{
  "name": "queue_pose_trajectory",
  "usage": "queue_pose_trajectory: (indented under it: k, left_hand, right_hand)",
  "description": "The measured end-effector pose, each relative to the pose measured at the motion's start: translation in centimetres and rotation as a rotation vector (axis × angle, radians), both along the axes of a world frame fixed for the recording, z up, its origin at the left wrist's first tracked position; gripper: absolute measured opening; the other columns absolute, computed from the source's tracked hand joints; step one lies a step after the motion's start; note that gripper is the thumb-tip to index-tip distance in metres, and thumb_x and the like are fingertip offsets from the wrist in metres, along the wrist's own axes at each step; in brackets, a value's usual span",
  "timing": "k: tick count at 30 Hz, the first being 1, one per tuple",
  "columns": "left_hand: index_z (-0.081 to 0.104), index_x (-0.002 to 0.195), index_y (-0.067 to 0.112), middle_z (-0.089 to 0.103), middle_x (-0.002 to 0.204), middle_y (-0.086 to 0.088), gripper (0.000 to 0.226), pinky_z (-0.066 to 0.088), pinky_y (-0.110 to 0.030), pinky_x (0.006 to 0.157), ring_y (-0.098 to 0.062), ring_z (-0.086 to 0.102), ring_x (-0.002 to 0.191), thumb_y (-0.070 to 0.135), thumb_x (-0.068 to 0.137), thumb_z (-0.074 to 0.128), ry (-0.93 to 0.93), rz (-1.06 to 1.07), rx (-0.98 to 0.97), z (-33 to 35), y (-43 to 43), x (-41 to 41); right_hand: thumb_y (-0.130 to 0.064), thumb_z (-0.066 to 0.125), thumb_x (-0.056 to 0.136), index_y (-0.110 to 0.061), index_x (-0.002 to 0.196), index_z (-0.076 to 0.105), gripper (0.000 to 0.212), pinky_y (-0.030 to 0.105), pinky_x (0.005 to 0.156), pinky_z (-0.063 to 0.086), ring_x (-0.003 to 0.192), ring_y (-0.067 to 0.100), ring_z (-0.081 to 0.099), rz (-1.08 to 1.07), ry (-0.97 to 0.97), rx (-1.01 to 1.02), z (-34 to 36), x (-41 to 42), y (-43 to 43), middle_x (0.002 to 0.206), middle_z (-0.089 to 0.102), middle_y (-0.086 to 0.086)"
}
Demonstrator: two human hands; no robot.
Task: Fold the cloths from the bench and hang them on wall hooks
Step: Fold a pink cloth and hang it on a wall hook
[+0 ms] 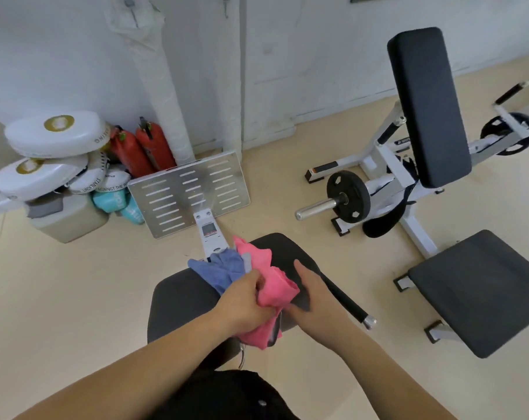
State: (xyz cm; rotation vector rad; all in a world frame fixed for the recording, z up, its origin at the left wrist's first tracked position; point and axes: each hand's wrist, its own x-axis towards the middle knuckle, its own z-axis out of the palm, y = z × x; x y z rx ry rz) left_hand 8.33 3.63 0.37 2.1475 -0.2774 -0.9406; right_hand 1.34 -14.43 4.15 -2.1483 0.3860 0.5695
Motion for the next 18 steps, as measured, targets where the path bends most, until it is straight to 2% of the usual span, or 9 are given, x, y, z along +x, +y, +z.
queue_pose_trajectory:
  k: [2,5,7,9,11,14,18]
  left_hand:
    - [0.051,0.091,0.024,0.056,0.074,0.008,0.028,0.045,-0.029,0.056,-0.008,0.051,0.064,0.027,0.077,0.075,-0.114,-0.077,-0.043,2.3,0.9,-2.3]
    - [0.055,0.093,0.028,0.058,0.077,0.012,0.026,0.05,-0.036,0.062,-0.007,0.051,0.067,0.029,0.075,0.073,-0.377,-0.174,-0.035,5.0,1.8,-6.7]
    - [0.058,0.099,0.035,0.059,0.087,0.018,0.024,0.052,-0.031,0.067,-0.004,0.054,0.076,0.037,0.079,0.071,-0.507,-0.207,-0.053,6.7,2.5,-9.7]
    - [0.059,0.103,0.038,0.062,0.094,0.019,0.026,0.051,-0.027,0.072,-0.003,0.056,0.082,0.047,0.08,0.067,-0.566,-0.221,-0.083,8.1,3.3,-12.2]
    - [0.06,0.104,0.038,0.063,0.094,0.019,0.032,0.049,-0.022,0.073,-0.002,0.058,0.084,0.056,0.078,0.067,-0.555,-0.2,-0.098,9.6,4.3,-14.5]
    - [0.061,0.103,0.039,0.067,0.095,0.017,0.038,0.055,-0.028,0.074,-0.003,0.063,0.086,0.055,0.073,0.077,-0.431,-0.117,-0.099,11.7,6.4,-17.4]
    - [0.065,0.113,0.037,0.07,0.107,0.008,0.042,0.061,-0.035,0.085,-0.013,0.069,0.098,0.029,0.075,0.082,-0.203,0.107,-0.321,14.5,9.8,-19.4]
  right_hand:
    - [-0.029,0.068,0.09,-0.044,0.16,0.019,0.086,0.018,0.114,0.026,0.154,0.002,0.018,0.168,-0.092,-0.113,1.4,-1.5,-0.3,0.169,0.016,-0.014]
    - [-0.03,0.07,0.088,-0.042,0.156,0.032,0.079,0.025,0.118,0.03,0.155,0.008,0.019,0.338,-0.201,-0.201,4.0,-5.0,-0.2,0.17,0.016,-0.009]
    - [-0.033,0.072,0.087,-0.035,0.138,0.056,0.054,0.029,0.117,0.036,0.151,0.01,0.03,0.357,-0.274,-0.227,5.6,-8.1,0.1,0.16,0.039,-0.008]
    - [-0.03,0.073,0.085,-0.028,0.116,0.066,0.031,0.031,0.104,0.046,0.132,0.013,0.052,0.292,-0.317,-0.226,6.7,-11.2,0.2,0.134,0.062,-0.009]
    - [-0.027,0.074,0.082,-0.029,0.109,0.065,0.029,0.032,0.092,0.052,0.109,0.008,0.062,0.184,-0.315,-0.164,7.9,-13.7,0.4,0.114,0.067,-0.014]
    - [-0.021,0.077,0.081,-0.034,0.103,0.067,0.028,0.022,0.084,0.053,0.098,0.001,0.064,0.049,-0.295,-0.038,9.6,-16.5,1.0,0.102,0.071,-0.015]
    - [-0.005,0.077,0.083,-0.022,0.104,0.071,0.028,0.025,0.076,0.06,0.094,0.017,0.073,-0.09,-0.34,0.221,11.7,-17.7,2.6,0.098,0.075,0.0]
